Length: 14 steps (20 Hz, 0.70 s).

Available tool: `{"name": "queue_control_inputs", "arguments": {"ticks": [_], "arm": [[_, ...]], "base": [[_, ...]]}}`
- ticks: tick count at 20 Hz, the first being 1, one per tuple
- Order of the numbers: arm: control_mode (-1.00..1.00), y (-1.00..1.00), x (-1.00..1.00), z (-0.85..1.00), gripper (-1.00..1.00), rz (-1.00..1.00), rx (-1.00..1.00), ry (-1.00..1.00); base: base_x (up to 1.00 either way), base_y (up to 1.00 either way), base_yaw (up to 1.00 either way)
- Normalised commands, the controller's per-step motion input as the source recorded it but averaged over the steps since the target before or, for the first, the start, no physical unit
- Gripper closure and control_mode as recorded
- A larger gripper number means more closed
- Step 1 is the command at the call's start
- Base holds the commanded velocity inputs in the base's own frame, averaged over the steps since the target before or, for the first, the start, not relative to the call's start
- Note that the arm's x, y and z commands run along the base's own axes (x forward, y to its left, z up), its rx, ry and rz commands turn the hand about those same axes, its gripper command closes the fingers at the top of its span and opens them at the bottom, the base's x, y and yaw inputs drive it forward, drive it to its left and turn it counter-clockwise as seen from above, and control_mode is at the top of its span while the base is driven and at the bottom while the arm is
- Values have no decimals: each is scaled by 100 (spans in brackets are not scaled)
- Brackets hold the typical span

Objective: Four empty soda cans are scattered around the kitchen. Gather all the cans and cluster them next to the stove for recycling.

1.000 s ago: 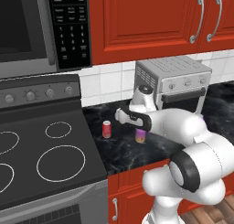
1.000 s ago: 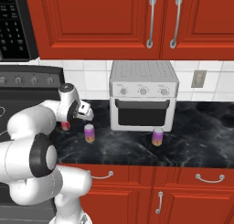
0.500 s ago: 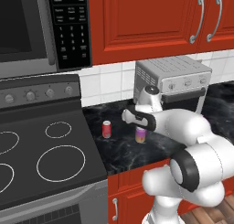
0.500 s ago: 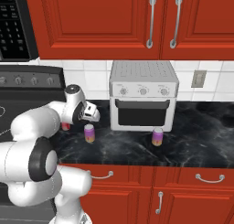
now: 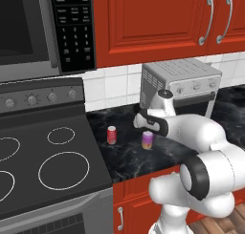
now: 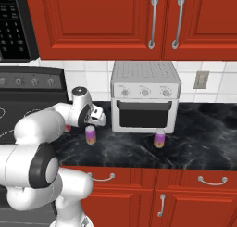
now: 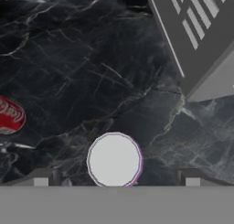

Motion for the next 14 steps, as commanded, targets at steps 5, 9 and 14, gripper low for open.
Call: {"name": "queue_control_inputs", "arguments": {"ticks": [5, 9, 14], "arm": [[-100, -1, -1, -17, -100, 0, 0, 11], [-100, -1, 2, -21, -100, 0, 0, 7], [-100, -1, 7, -21, -100, 0, 0, 10]], "base": [[0, 0, 0], [0, 0, 0], [0, 0, 0]]}}
